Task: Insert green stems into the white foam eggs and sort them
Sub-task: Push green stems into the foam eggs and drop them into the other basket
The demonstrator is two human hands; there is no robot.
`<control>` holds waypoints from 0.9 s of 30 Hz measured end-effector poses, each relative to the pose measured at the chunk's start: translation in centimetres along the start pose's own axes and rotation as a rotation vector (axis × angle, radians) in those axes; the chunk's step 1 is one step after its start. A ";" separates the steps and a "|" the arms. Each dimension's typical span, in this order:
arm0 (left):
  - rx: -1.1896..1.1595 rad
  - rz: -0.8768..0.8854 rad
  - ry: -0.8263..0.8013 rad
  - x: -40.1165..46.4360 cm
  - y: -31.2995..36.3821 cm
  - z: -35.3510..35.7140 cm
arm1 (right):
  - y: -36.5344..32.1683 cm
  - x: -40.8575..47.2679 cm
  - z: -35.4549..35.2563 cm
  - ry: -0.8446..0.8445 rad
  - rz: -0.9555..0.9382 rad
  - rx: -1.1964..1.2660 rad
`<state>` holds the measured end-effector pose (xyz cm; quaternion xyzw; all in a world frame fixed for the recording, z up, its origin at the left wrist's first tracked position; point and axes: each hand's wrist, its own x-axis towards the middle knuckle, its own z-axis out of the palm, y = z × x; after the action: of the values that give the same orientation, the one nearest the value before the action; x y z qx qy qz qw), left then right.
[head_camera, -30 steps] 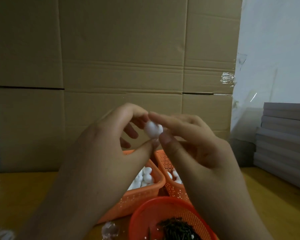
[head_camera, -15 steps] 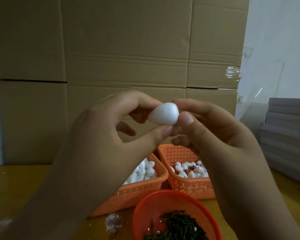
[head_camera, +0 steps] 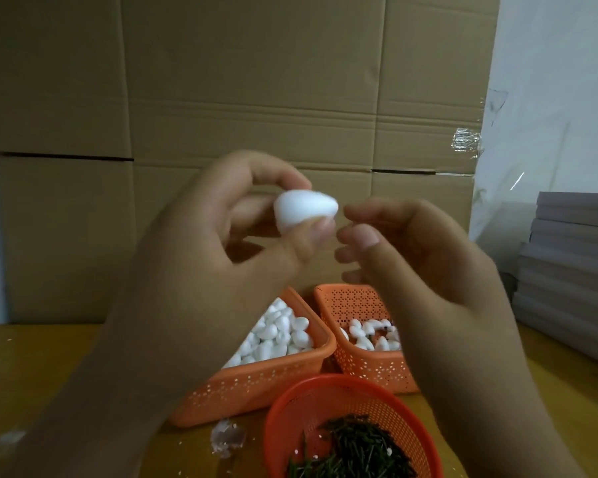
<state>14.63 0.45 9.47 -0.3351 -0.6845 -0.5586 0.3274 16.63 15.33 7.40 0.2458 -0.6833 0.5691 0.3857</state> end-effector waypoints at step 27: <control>0.027 0.080 0.017 0.3 -1.6 -0.9 | 0.2 2.1 -0.4 -0.247 0.446 0.512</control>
<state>13.23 -0.61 9.02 -0.3529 -0.6753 -0.5385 0.3598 15.38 15.99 8.99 0.2463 -0.5970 0.7579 0.0923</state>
